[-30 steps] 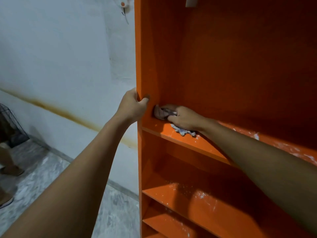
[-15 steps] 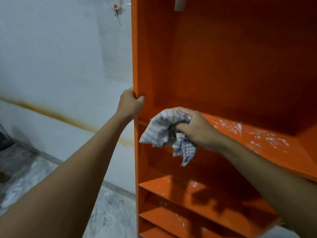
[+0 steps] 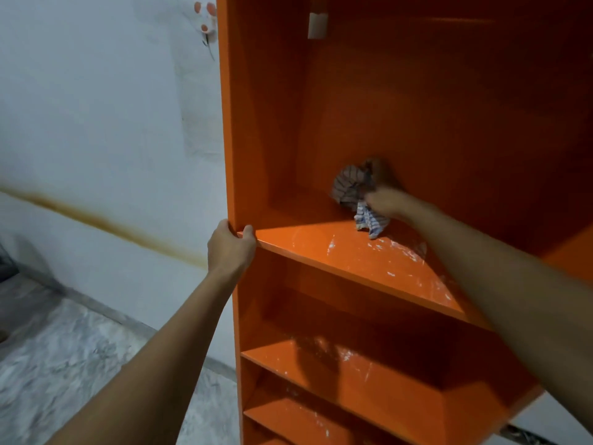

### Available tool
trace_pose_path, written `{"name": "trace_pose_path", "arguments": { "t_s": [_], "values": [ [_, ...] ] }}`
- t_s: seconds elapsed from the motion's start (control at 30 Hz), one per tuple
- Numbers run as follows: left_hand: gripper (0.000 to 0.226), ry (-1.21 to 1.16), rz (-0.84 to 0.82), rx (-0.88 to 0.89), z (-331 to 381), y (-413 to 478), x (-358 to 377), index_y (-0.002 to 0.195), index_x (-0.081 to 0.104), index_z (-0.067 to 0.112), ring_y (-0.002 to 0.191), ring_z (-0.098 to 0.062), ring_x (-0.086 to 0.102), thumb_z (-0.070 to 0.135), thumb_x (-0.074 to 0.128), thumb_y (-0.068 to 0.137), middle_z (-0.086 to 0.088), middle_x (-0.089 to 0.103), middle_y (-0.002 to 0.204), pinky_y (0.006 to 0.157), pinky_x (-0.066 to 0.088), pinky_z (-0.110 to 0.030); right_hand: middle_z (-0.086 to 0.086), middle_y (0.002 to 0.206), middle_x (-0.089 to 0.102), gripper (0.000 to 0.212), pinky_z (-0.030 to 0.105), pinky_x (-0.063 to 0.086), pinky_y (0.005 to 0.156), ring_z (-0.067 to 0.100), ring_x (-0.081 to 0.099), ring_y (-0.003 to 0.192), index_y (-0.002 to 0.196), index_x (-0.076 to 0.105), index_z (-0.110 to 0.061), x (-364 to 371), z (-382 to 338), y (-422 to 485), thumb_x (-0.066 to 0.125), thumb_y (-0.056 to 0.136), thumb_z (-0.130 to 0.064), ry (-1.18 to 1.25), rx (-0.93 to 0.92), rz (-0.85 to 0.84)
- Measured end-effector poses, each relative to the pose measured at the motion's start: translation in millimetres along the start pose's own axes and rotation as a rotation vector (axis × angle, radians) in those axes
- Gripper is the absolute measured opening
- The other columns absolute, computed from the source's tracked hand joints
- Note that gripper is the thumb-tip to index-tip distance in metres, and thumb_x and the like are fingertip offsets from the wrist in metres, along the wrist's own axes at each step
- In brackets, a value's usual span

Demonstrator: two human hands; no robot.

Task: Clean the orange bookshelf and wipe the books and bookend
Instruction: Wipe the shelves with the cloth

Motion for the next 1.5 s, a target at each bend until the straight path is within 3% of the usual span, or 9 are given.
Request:
{"name": "trace_pose_path", "arguments": {
  "t_s": [0.27,0.47,0.67,0.83,0.97,1.13,1.3,1.43,1.5],
  "values": [
    [0.041,-0.056,-0.014,-0.038,-0.6,8.2,-7.8,0.140,0.053,0.011,0.116,-0.037,0.061,0.029,0.047,0.104,-0.013,0.061,0.134,0.098,0.049,-0.051,-0.004,0.142,0.050,0.036,0.043,0.035,0.110,0.024,0.046,0.131,0.133,0.051,-0.042,59.7,18.1,14.4,0.048,0.098,-0.046,0.029,-0.048,-0.318],
    [0.042,-0.082,-0.008,-0.056,3.0,6.4,-9.2,0.141,0.052,0.011,0.112,-0.034,0.060,0.029,0.047,0.104,-0.012,0.060,0.135,0.094,0.050,-0.044,-0.006,0.121,0.062,0.032,0.033,0.049,0.095,0.016,0.060,0.111,0.129,0.057,-0.027,65.8,-30.3,-28.0,0.057,0.098,-0.022,0.051,-0.309,-0.470],
    [0.039,-0.051,-0.002,-0.031,1.9,4.9,-10.4,0.137,0.056,0.009,0.104,-0.030,0.062,0.027,0.048,0.104,-0.012,0.062,0.131,0.089,0.052,-0.038,-0.001,0.121,0.064,0.032,0.031,0.047,0.102,0.007,0.056,0.120,0.116,0.066,-0.009,63.5,-47.0,-86.8,0.054,0.091,0.006,0.183,-0.620,-0.477],
    [0.036,0.000,0.049,-0.015,-2.4,2.0,-7.6,0.123,0.064,0.004,0.101,-0.035,0.064,0.028,0.048,0.103,-0.016,0.067,0.119,0.090,0.053,-0.043,-0.005,0.098,0.070,0.042,0.022,0.055,0.078,0.003,0.067,0.090,0.103,0.065,-0.017,41.4,-59.4,-103.5,0.051,0.082,0.016,0.435,-0.453,-0.523],
    [0.051,0.070,0.167,-0.079,-6.5,-15.8,6.0,0.137,0.047,0.008,0.119,-0.040,0.055,0.043,0.048,0.100,-0.018,0.049,0.138,0.097,0.050,-0.055,-0.004,0.092,0.069,0.036,0.026,0.055,0.080,0.008,0.065,0.086,0.099,0.064,-0.023,-3.2,-50.7,-75.6,0.054,0.080,0.006,0.600,-0.305,-0.248],
    [0.044,-0.072,0.064,-0.120,-9.7,-31.8,25.3,0.121,0.048,0.010,0.103,-0.033,0.061,0.048,0.041,0.101,-0.013,0.059,0.117,0.091,0.054,-0.052,-0.003,0.102,0.064,0.029,0.012,0.047,0.069,0.012,0.059,0.094,0.112,0.060,-0.019,-59.3,-5.4,-28.1,0.054,0.087,-0.005,0.415,-0.108,0.077],
    [0.036,-0.289,-0.075,-0.243,-3.6,-36.7,36.1,0.115,0.052,0.011,0.085,-0.027,0.068,0.041,0.035,0.106,-0.009,0.062,0.096,0.078,0.060,-0.041,0.005,0.136,0.053,0.044,0.030,0.042,0.098,0.022,0.051,0.122,0.139,0.050,-0.022,-50.2,57.1,-6.2,0.045,0.097,-0.009,-0.070,0.057,-0.086],
    [0.026,-0.424,-0.120,-0.348,-0.2,-34.8,34.8,0.120,0.046,0.014,0.092,-0.030,0.069,0.035,0.040,0.106,-0.010,0.060,0.114,0.082,0.059,-0.043,-0.014,0.133,0.054,0.034,0.018,0.036,0.101,0.009,0.054,0.123,0.138,0.047,-0.041,-15.9,72.8,-29.8,0.040,0.104,-0.036,0.027,0.080,-0.353],
    [0.026,-0.473,-0.123,-0.385,1.1,-34.3,35.0,0.121,0.046,0.013,0.095,-0.031,0.069,0.034,0.041,0.105,-0.011,0.061,0.116,0.086,0.059,-0.046,-0.020,0.139,0.049,0.050,0.029,0.029,0.111,0.010,0.049,0.129,0.138,0.051,-0.040,-7.6,71.9,-31.4,0.045,0.095,-0.063,0.077,0.033,-0.346]
  ]
}}
Point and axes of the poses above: each hand's wrist, its own y-axis towards the middle knuckle, its own x-axis out of the palm, z = x × y, the point moved 1 cm from there along y, towards the middle knuckle
